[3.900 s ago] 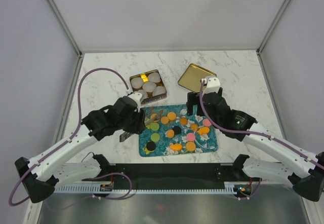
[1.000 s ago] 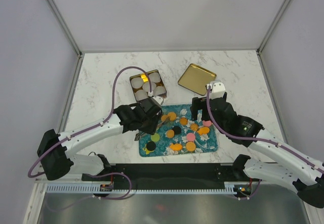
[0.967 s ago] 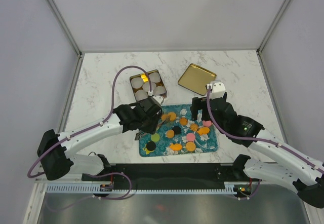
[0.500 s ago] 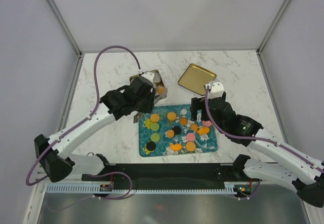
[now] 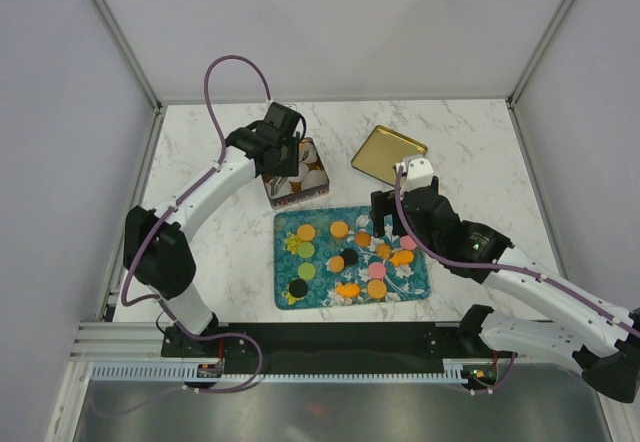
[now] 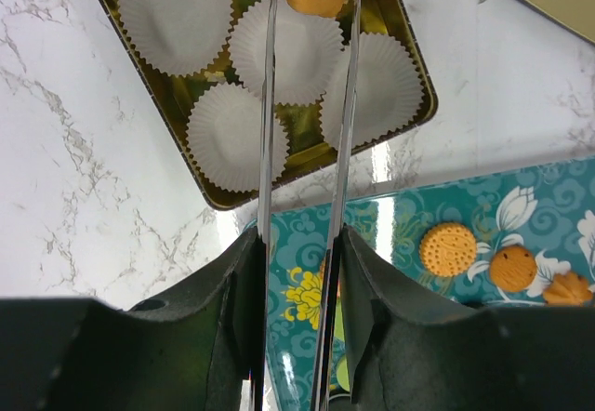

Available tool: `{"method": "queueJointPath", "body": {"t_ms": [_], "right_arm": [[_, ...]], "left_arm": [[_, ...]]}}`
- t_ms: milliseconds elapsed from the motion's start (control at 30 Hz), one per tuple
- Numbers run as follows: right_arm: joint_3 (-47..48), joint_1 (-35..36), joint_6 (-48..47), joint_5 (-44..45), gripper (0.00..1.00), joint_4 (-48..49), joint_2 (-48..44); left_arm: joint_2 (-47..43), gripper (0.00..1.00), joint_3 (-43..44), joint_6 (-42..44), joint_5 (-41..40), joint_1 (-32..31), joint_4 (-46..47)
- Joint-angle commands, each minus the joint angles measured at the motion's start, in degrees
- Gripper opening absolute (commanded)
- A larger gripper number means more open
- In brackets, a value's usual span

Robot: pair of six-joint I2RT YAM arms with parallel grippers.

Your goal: Pack the cookies

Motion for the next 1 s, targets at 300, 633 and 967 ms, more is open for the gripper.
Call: {"method": "queueJointPath", "body": {"t_ms": [300,633,967], "right_arm": [[1.38,0.01,-0.61,-1.39,0.98,1.03,-0.8],[1.03,0.01,-0.26,-1.48,0.98,0.94,-1.32],[1.12,0.01,0.27,-2.0,0.98,0.59,-1.76]], "left_arm": [[8.0,0.43,7.35,3.19,2.16,2.57,3.86],[12.66,0.46,9.46,3.19,1.72,2.92,5.09],[12.23,0.54,9.72,3.72,1.19,2.92,5.27]]}}
